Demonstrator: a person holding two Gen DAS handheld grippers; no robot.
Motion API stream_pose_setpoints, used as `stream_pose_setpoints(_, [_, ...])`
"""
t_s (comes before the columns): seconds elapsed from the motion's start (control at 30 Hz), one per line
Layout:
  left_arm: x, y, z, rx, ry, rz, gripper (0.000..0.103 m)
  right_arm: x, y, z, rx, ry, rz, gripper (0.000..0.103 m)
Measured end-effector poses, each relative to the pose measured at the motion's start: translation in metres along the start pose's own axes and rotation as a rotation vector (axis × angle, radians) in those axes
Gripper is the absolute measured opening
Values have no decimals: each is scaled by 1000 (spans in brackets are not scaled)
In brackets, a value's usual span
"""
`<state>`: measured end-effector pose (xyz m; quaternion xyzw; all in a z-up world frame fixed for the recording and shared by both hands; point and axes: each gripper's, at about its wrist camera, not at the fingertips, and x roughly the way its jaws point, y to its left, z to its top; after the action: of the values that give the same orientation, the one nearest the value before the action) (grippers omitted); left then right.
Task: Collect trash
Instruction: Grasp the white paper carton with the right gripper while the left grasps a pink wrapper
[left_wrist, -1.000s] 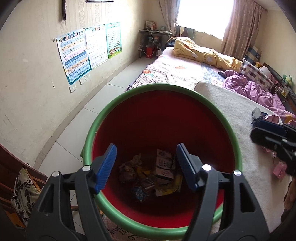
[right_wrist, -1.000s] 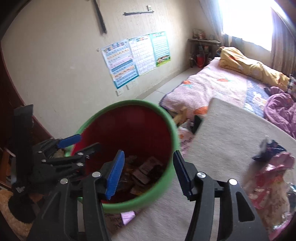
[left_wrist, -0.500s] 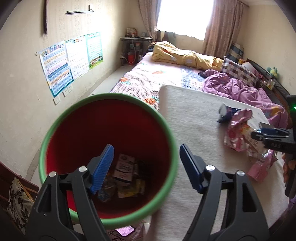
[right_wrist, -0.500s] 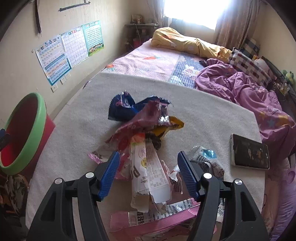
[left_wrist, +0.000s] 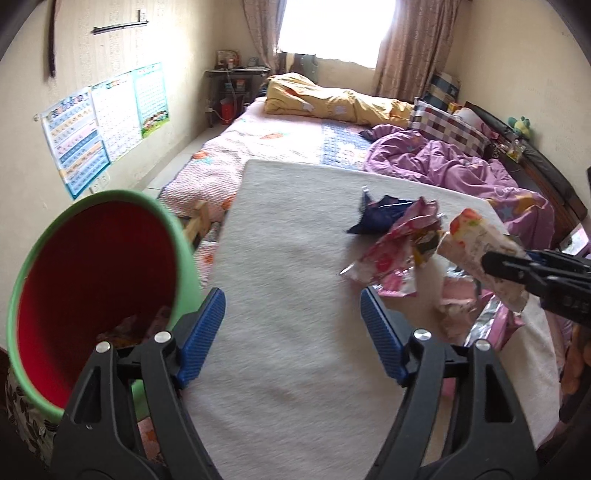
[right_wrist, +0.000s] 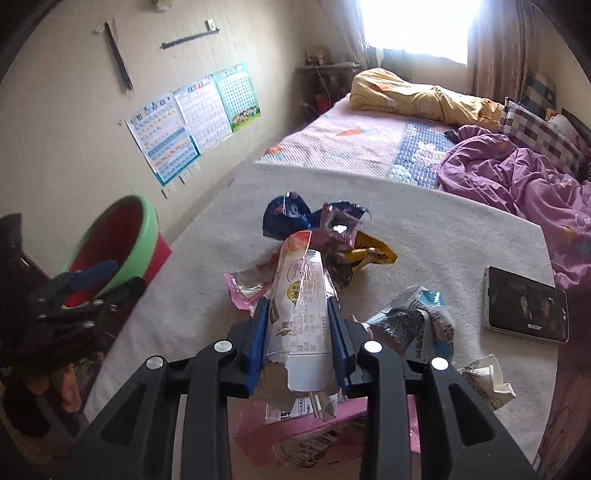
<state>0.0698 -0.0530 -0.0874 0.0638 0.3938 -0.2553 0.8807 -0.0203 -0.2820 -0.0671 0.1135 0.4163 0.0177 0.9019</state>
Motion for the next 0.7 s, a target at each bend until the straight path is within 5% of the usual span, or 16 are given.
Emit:
stream_pose_setpoints(0.2, [43,-47,21,91,29,-93,77,-30,-20,2,49,-45,3,31])
stream_pose_setpoints(0.43, [102,-76,33,117,147,-94,76,-46,-38,-10,78,-54,14,32])
stream_pose_setpoints(0.7, [106,-74,20,104,204,-88,17,-51,-38,-16,86,-64,46,32])
